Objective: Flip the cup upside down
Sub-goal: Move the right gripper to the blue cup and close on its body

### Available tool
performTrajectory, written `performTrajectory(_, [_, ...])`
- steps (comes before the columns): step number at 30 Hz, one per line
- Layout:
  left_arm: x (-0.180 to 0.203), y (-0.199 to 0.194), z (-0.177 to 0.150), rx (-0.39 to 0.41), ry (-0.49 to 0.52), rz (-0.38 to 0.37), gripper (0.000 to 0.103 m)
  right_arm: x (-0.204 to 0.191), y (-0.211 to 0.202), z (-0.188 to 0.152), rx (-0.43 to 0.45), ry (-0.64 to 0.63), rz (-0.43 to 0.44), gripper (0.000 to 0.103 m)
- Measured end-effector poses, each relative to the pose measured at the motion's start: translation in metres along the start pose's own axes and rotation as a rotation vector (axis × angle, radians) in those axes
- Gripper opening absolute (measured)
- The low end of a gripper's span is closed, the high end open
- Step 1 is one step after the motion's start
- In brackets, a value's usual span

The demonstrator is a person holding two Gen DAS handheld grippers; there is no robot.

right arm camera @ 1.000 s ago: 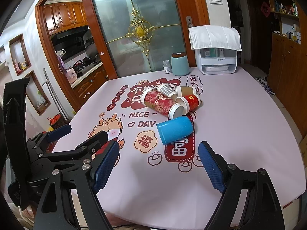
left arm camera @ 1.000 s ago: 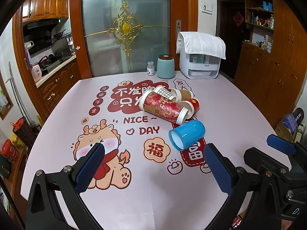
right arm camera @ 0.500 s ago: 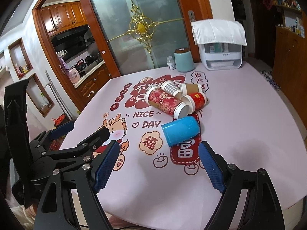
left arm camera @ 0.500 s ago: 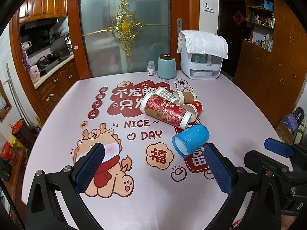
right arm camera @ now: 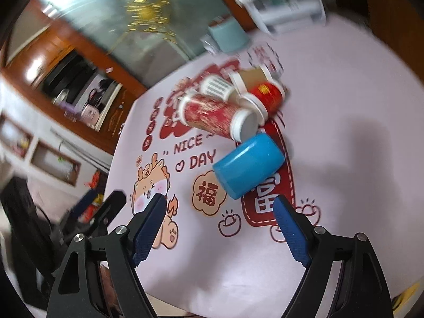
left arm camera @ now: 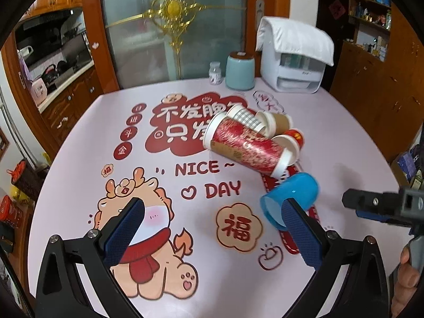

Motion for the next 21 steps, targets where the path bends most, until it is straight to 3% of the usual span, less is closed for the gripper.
performTrajectory(4, [-0.01, 0.026, 0.001, -0.035, -0.003, 0.01, 0.102, 0.02, 0.054, 0.02, -0.118, 0.174, 0.026, 0.084])
performTrajectory(10, [-0.014, 0.047, 0.005, -0.061, -0.003, -0.007, 0.102, 0.043, 0.117, 0.032, -0.2, 0.347, 0.018, 0.082])
performTrajectory(14, [-0.018, 0.052, 0.007, -0.068, 0.01, 0.007, 0.102, 0.046, 0.148, 0.033, -0.239, 0.403, 0.01, 0.079])
performTrajectory(21, [-0.038, 0.064, 0.002, -0.098, -0.003, 0.054, 0.102, 0.034, 0.168, 0.032, -0.247, 0.413, -0.012, 0.075])
Point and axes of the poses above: each gripper's, at about its wrist camera, not at the fingertips, and y roughly the way its jaws point, x to its right, z to its top, the point moved 8 cm from there along y, roughly the way its jaws point, and after that the axes turned 12 degrees about -z, right-handed, at the moved point
